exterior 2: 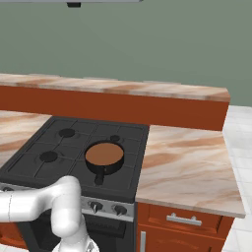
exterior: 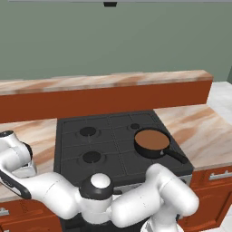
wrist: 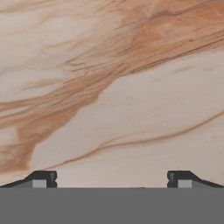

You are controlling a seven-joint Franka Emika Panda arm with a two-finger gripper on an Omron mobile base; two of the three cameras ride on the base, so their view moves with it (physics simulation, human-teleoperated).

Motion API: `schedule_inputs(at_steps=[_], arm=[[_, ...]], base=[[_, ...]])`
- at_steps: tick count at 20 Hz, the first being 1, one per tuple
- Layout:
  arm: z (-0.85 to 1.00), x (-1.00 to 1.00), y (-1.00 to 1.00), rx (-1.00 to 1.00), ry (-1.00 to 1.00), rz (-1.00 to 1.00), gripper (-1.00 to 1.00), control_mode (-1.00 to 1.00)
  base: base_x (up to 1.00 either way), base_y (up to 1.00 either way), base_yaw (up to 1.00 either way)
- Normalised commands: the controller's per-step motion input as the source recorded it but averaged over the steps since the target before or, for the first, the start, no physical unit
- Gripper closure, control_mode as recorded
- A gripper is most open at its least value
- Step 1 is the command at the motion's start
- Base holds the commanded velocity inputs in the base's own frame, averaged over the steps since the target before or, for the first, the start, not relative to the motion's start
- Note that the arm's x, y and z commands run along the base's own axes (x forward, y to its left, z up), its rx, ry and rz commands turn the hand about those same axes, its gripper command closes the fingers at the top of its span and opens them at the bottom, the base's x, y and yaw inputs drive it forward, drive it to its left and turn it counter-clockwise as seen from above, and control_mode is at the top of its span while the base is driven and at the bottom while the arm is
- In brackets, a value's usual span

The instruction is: Pick up the sugar cube(s) and place them in the saucepan with hot chocolate.

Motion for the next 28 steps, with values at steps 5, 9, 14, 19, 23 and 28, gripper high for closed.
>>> schedule_inputs(at_steps=[5, 9, 14, 19, 23, 28], arm=[[-0.09, -0.16, -0.01, 0.00, 0.00, 0.00, -1.00, -1.00], [-0.13, -0.22, -0.03, 0.00, 0.00, 0.00, -1.00, -1.00], [-0.16, -0.15, -0.09, -0.01, 0.00, 0.00, -1.00, -1.00], [-0.20, 0.00, -0.13, -0.03, 0.00, 0.00, -1.00, -1.00], [-0.20, 0.00, -0.12, -0.03, 0.00, 0.00, -1.00, -1.00], [-0.16, 0.00, -0.03, -0.01, 0.00, 0.00, -1.00, -1.00]], base=[[0.00, 0.00, 0.00], [0.00, 0.00, 0.00], [0.00, 0.00, 0.00], [0.00, 0.00, 0.00], [0.00, 0.00, 0.00], [0.00, 0.00, 0.00]])
